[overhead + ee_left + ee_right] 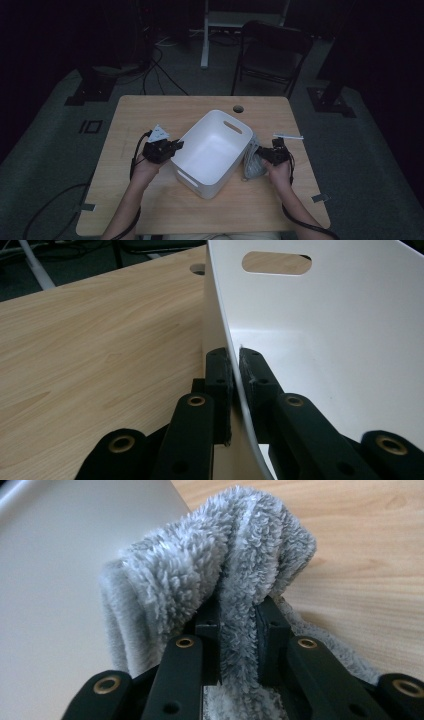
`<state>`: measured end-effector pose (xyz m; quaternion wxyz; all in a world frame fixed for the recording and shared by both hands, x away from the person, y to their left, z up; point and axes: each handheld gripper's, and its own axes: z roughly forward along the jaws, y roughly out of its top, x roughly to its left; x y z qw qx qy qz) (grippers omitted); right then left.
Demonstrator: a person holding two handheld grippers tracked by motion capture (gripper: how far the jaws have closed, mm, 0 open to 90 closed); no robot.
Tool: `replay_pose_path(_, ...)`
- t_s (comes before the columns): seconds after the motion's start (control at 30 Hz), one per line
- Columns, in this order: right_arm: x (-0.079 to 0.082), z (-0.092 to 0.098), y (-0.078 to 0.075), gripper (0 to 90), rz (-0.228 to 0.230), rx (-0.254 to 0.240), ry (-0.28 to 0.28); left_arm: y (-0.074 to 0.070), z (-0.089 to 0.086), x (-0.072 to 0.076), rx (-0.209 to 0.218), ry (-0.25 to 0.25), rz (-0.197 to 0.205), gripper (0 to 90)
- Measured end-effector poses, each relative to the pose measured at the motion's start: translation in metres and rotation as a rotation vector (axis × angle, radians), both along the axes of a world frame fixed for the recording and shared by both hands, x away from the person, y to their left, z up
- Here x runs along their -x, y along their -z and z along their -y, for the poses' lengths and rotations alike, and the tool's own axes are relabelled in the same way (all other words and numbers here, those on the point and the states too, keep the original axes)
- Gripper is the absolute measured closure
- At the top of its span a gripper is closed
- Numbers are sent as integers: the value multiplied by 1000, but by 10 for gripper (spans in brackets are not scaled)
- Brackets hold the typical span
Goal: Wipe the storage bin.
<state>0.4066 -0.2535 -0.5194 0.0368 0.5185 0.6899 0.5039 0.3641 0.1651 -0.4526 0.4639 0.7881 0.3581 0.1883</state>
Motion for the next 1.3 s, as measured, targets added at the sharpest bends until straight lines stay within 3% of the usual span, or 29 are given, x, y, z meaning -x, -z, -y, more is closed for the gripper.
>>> replay_pose_path(0.13, -2, -1, 5, 766, -28, -18, 5, 0, 0, 0, -1, -6, 0, 839)
replay_pose_path(0.2, -4, -2, 8, 766, -44, -4, -3, 0, 1, 0, -1, -8, 1, 838)
replay_pose_path(0.33, -6, -9, 16, 766, -77, 74, -3, 0, 1, 1, -2, -12, 2, 838)
replay_pose_path(0.63, -6, -7, 17, 765, -85, 65, -3, 0, 1, 1, 1, -19, -1, 836)
replay_pose_path(0.73, -3, -1, 9, 764, -61, 45, -17, 0, 1, 1, 1, -21, -3, 836)
replay_pose_path(0.87, 4, 5, -7, 764, 10, 29, -27, 0, 1, 1, 0, -21, -6, 835)
replay_pose_path(0.93, 12, 11, -24, 763, 83, -15, -49, -1, 1, 1, -4, -24, -10, 835)
replay_pose_path(1.0, 17, 17, -36, 763, 120, -90, -59, -1, 1, 0, -2, -23, -10, 836)
replay_pose_path(1.1, 22, 20, -50, 761, 173, -131, -77, -1, 1, 0, -4, -21, -8, 835)
replay_pose_path(1.17, 24, 19, -54, 761, 189, -128, -81, 0, 1, 0, -3, -16, -7, 835)
replay_pose_path(1.3, 23, 9, -51, 756, 183, -43, -72, 0, 1, 0, 0, -11, -11, 832)
